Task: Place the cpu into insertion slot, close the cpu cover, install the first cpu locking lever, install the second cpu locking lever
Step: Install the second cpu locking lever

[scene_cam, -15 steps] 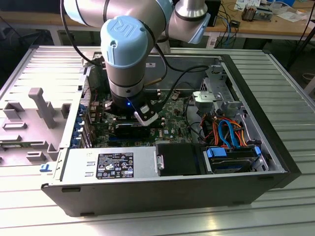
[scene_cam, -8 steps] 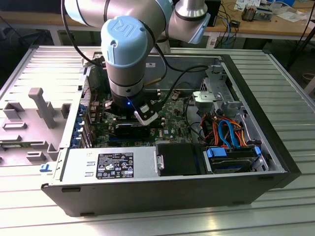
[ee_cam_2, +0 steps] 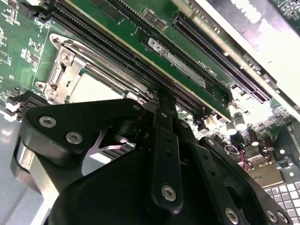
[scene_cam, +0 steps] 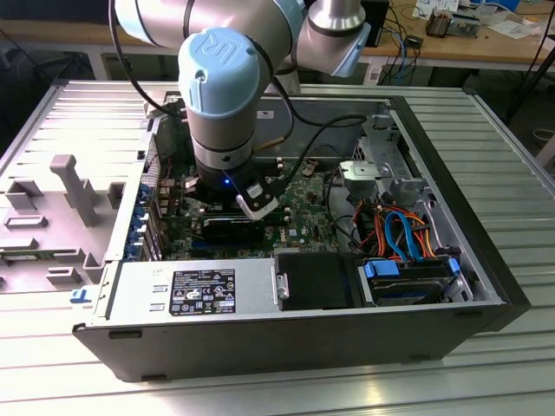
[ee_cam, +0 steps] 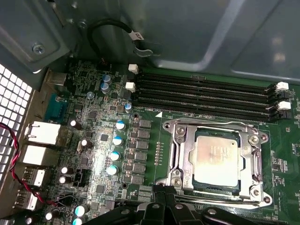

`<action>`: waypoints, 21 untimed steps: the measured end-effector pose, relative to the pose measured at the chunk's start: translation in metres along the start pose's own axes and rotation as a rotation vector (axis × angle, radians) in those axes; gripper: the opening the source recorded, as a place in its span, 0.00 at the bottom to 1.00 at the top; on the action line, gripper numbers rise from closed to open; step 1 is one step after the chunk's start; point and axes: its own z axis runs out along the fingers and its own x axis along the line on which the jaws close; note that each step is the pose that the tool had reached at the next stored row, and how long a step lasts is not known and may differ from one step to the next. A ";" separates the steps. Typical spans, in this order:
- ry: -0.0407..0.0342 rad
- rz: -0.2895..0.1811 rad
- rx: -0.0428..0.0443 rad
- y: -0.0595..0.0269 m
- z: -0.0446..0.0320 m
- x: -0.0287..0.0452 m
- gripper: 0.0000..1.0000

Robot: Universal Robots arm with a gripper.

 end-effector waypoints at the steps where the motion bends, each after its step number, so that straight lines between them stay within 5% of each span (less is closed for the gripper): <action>1: 0.0000 0.000 0.0002 0.0001 -0.0003 0.0000 0.11; 8: -0.0018 0.000 -0.0007 0.0030 -0.0060 -0.0004 0.11; 10: -0.0028 -0.001 -0.0076 0.0023 0.0019 -0.0004 0.11; 11: -0.0003 -0.001 0.0223 0.0040 0.0001 -0.0008 0.11; 12: 0.0023 0.000 0.0314 0.0076 -0.0097 -0.0009 0.11; 17: 0.0024 0.000 0.0307 0.0111 -0.0204 -0.0020 0.11; 21: 0.0119 0.003 0.0240 0.0142 -0.0195 -0.0119 0.11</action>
